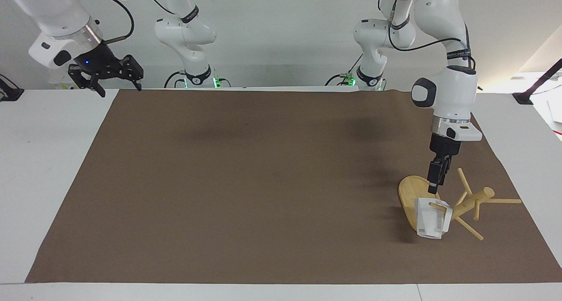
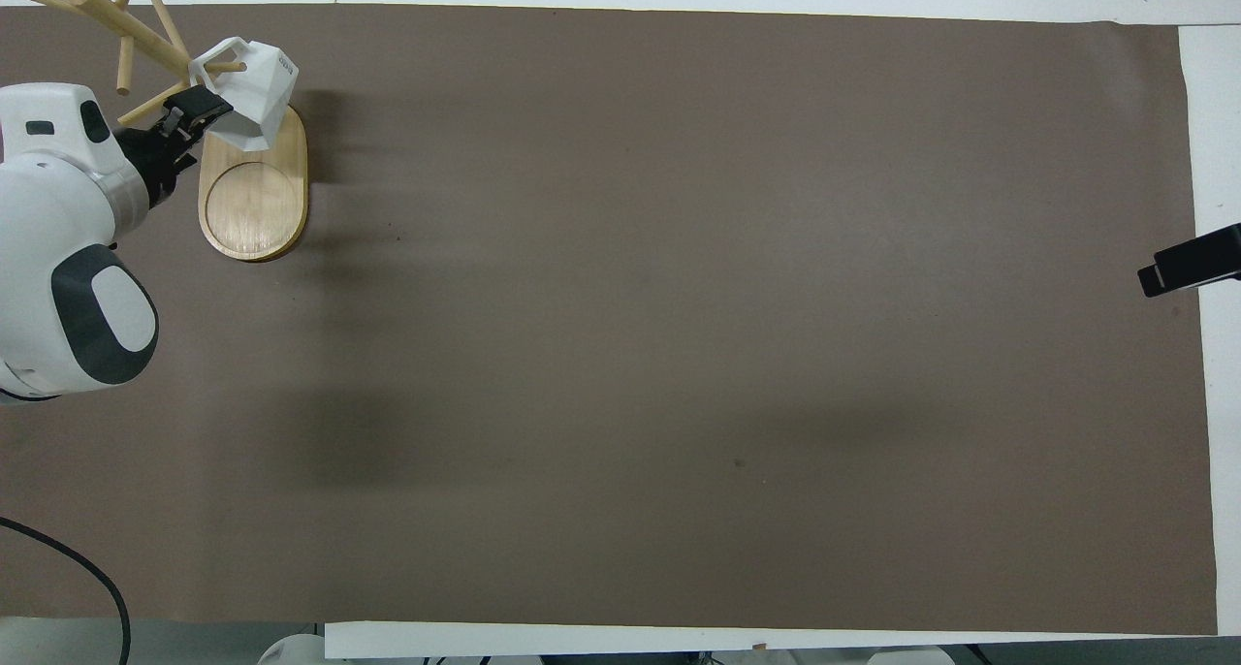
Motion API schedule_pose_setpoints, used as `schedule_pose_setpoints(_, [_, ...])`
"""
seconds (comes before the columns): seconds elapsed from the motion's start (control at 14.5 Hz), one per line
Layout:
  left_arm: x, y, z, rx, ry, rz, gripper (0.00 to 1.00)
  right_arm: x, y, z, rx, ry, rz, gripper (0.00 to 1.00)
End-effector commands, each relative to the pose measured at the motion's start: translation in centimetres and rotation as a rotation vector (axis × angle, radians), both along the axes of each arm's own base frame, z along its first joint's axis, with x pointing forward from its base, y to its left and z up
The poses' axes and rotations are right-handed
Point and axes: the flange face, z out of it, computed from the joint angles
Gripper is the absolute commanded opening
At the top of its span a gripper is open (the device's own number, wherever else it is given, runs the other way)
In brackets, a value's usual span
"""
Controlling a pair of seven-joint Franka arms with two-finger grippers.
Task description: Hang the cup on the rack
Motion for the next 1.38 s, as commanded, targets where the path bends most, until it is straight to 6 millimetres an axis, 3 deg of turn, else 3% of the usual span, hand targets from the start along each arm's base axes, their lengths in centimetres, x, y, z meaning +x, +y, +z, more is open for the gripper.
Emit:
schedule_pose_setpoints(0.0, [-2.1,2.7,5.1,0.028,0.044,-0.049,1.00,0.3,-0.5,-0.9,-0.020,0.039,-0.053,1.00])
schedule_pose_setpoints(0.21, [-3.4,3.3,9.8,0.157,0.154,-0.153,1.00,0.3,-1.5,-1.8,-0.018,0.053,-0.075,1.00])
schedule_pose_setpoints(0.34, [-3.3,2.6,13.8,0.367,0.315,-0.291,1.00,0.2,-1.5,-2.1,-0.019,0.061,-0.075,1.00])
schedule_pose_setpoints(0.48, [-4.1,1.3,16.6,0.442,0.465,-0.531,1.00,0.0,-1.4,-1.9,-0.019,0.062,-0.077,1.00])
schedule_pose_setpoints(0.62, [-5.7,2.0,17.2,0.463,0.625,-0.721,1.00,0.0,-1.6,-2.0,-0.026,0.062,-0.104,1.00])
schedule_pose_setpoints(0.9, [-5.0,0.6,18.4,0.302,0.577,-0.735,1.00,-0.2,-2.2,-2.3,-0.025,0.069,-0.116,1.00])
schedule_pose_setpoints(1.1, [-4.7,0.9,20.0,0.305,0.637,-0.744,1.00,-0.2,-1.7,-2.3,-0.023,0.072,-0.103,1.00])
schedule_pose_setpoints(1.31, [-4.2,1.1,20.2,0.287,0.613,-0.740,1.00,-0.2,-1.7,-2.3,-0.022,0.071,-0.104,1.00])
